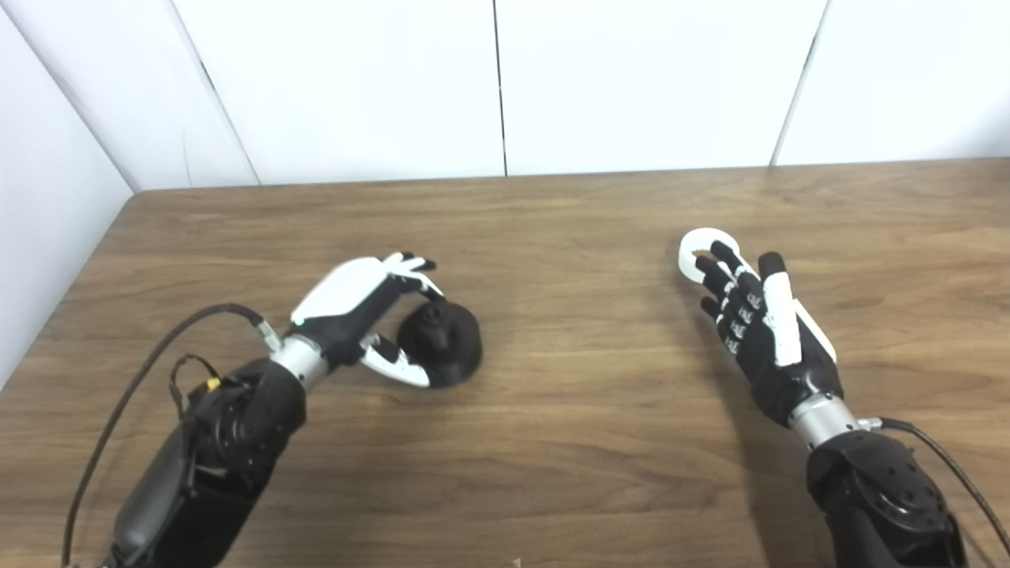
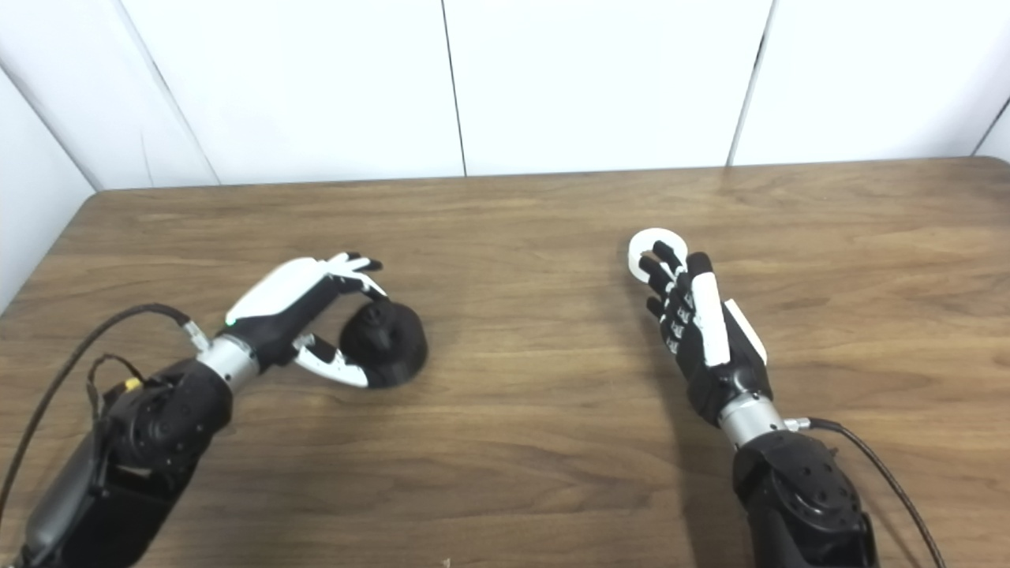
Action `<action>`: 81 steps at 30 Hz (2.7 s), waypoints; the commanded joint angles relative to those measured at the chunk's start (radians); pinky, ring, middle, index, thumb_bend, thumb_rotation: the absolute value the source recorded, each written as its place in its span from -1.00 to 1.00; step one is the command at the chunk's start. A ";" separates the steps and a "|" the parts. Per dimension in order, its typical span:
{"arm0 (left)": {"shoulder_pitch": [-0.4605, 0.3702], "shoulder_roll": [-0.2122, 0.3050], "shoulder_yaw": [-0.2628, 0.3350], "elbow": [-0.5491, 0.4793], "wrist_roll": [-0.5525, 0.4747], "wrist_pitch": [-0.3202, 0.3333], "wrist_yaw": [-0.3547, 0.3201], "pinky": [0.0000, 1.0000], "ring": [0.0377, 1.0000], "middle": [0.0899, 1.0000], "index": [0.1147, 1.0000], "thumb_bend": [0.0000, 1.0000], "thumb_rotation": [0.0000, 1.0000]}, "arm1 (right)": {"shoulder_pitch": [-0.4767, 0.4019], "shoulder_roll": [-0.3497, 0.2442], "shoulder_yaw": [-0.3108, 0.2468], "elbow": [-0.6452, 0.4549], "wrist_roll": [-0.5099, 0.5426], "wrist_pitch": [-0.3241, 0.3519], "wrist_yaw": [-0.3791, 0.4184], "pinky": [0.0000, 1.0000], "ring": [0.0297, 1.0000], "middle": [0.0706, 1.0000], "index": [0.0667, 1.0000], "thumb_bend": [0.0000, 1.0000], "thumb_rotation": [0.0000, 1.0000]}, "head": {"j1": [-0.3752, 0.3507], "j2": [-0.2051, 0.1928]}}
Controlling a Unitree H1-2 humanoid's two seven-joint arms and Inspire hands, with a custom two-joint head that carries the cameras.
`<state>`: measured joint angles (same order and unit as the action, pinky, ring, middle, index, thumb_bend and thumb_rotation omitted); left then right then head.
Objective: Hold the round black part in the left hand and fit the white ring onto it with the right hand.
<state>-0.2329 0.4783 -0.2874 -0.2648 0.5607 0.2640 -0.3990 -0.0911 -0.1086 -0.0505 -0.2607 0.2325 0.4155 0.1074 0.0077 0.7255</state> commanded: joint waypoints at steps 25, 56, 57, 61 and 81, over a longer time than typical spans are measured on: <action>0.090 -0.126 -0.109 -0.269 0.122 -0.041 -0.094 1.00 1.00 0.89 0.13 0.67 -0.61 | -0.039 0.011 -0.007 -0.051 0.015 -0.002 0.003 1.00 1.00 0.86 0.94 0.38 1.00 | -0.007 0.021; 0.186 -0.148 -0.127 -0.302 0.188 -0.138 -0.149 1.00 1.00 0.87 0.15 0.78 -0.62 | -0.048 -0.004 -0.023 -0.076 0.024 0.036 0.005 1.00 1.00 0.86 0.94 0.38 1.00 | 0.008 0.044; 0.187 -0.151 -0.126 -0.304 0.189 -0.133 -0.153 1.00 1.00 0.87 0.15 0.79 -0.63 | -0.048 -0.005 -0.023 -0.077 0.025 0.038 0.006 1.00 1.00 0.87 0.94 0.38 1.00 | 0.008 0.045; 0.193 -0.154 -0.123 -0.304 0.191 -0.134 -0.154 1.00 1.00 0.87 0.15 0.79 -0.64 | -0.049 -0.009 -0.023 -0.078 0.029 0.041 0.007 1.00 1.00 0.87 0.94 0.39 1.00 | 0.011 0.047; 0.205 -0.170 -0.115 -0.296 0.204 -0.124 -0.159 1.00 1.00 0.87 0.16 0.77 -0.62 | -0.058 -0.050 -0.023 -0.085 0.032 0.039 0.011 1.00 1.00 0.88 0.92 0.35 1.00 | 0.011 0.049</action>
<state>-0.0173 0.3039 -0.4122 -0.5530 0.7494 0.1446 -0.5588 -0.1054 -0.1430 -0.0662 -0.3054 0.2615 0.4683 0.1081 0.0184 0.7731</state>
